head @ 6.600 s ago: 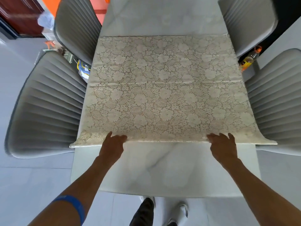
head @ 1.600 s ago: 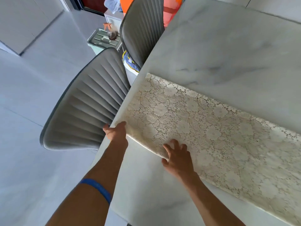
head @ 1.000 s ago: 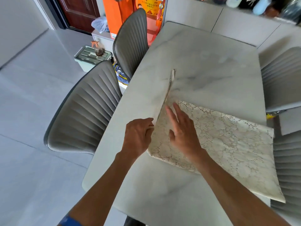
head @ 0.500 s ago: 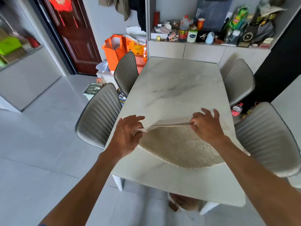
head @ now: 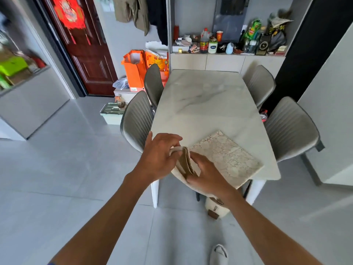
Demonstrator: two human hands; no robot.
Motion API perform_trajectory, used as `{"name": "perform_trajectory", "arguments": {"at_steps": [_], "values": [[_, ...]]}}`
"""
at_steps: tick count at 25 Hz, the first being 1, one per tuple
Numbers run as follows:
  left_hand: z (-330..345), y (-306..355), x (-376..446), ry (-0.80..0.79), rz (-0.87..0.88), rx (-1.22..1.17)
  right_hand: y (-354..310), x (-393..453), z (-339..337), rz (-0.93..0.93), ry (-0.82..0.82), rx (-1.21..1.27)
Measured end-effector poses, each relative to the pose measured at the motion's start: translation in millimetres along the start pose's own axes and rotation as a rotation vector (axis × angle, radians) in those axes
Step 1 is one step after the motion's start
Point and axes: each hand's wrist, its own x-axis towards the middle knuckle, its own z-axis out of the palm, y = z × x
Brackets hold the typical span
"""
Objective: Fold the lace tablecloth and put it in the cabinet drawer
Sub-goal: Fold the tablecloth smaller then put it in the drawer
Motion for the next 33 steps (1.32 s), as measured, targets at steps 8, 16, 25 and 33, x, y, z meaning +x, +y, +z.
{"name": "perform_trajectory", "arguments": {"at_steps": [8,16,25,33], "values": [[-75.1,30.3,-106.6,0.026,0.014,-0.058,-45.3,-104.5,42.9,0.232,0.160,0.055],[-99.1,35.7,-167.8,-0.031,-0.102,0.240,-49.5,-138.2,-8.4,0.237,0.080,-0.325],[-58.0,48.2,-192.7,-0.130,-0.147,0.380,-41.4,-197.2,-56.6,0.276,-0.248,-0.437],[-48.8,45.1,-183.8,-0.169,-0.139,0.521,-52.6,-202.4,-96.4,0.328,-0.297,-0.234]]}}
